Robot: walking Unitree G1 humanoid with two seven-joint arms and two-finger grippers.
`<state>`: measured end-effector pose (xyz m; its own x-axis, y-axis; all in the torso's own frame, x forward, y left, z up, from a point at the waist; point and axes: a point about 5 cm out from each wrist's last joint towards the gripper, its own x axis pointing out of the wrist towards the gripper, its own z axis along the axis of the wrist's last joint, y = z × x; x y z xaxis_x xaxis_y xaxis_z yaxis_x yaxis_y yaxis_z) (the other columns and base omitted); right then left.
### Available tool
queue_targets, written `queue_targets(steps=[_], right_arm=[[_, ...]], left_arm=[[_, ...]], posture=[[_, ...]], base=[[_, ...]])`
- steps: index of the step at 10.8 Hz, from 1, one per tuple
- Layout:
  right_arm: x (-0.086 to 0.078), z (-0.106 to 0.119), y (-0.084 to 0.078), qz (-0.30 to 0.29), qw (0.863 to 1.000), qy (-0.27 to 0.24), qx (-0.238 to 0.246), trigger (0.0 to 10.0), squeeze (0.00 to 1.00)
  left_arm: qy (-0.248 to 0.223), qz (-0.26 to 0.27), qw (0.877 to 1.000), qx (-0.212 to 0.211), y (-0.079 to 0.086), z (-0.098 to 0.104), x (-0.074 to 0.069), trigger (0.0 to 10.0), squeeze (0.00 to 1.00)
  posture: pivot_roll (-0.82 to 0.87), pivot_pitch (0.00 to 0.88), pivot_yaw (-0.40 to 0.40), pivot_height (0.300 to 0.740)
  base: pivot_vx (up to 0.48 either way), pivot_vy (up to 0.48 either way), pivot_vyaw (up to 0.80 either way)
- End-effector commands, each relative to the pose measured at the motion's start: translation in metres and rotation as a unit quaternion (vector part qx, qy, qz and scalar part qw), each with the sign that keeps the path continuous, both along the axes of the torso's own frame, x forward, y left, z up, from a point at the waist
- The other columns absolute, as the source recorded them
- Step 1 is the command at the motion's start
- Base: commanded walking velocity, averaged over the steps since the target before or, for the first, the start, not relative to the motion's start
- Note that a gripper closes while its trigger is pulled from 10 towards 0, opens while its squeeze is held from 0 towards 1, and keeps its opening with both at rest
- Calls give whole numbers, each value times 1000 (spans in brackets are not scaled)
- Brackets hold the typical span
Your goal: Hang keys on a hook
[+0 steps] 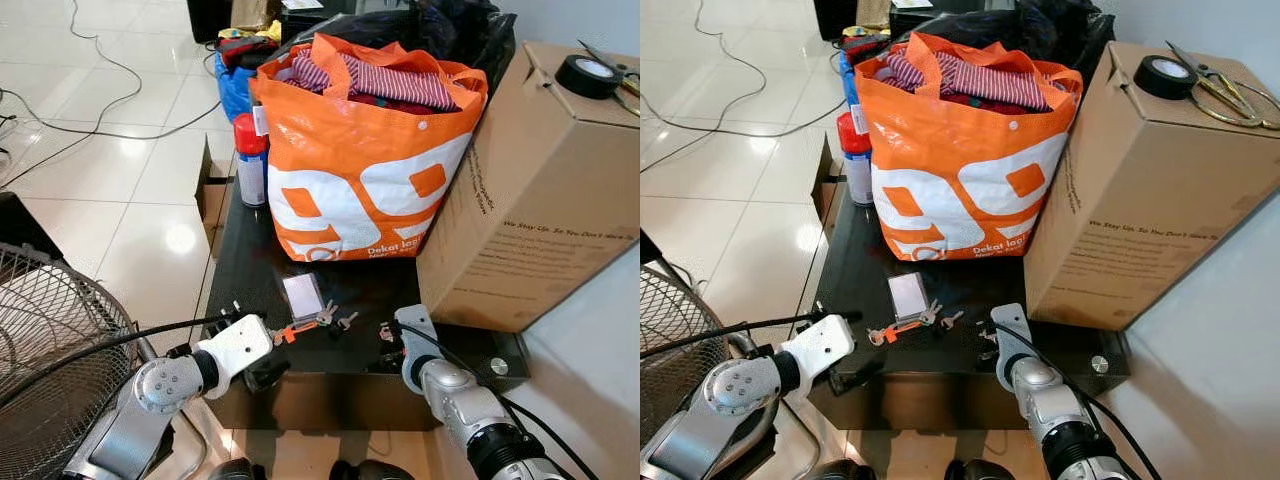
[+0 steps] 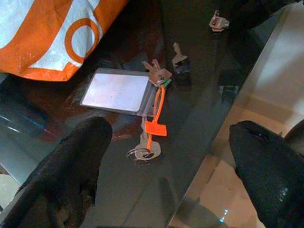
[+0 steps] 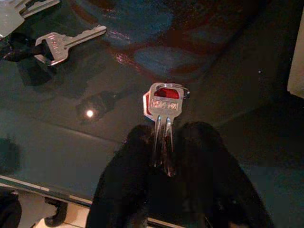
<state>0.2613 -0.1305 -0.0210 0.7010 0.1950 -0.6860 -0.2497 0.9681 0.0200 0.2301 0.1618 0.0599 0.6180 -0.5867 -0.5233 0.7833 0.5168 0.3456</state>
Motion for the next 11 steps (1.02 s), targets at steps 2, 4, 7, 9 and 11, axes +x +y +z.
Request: queue_targets(steps=[2,4,7,9,11], right_arm=[[2,4,-2,3,1000,-7,-2,10000,1000],[4,7,3,8,1000,-11,3,10000,1000],[-1,-4,7,-1,998,17,-54,8235,0],[-1,-7,2,-30,997,33,-63,0,0],[-1,-8,2,-29,997,38,-57,0,0]], left_arm=[[-1,2,1000,-3,0,2,1,10000,541],[0,2,1000,-2,-1,3,1,10000,541],[0,0,1000,1,0,3,2,10000,541],[0,1,1000,3,0,3,2,10000,545],[0,2,1000,3,0,4,2,10000,537]], posture=[[-6,109,-79,740],[-7,110,-80,740],[-2,117,-80,740],[-3,120,-80,740],[-4,121,-81,740]], base=[[0,0,0],[0,0,0],[0,0,0],[0,0,0],[0,0,0]])
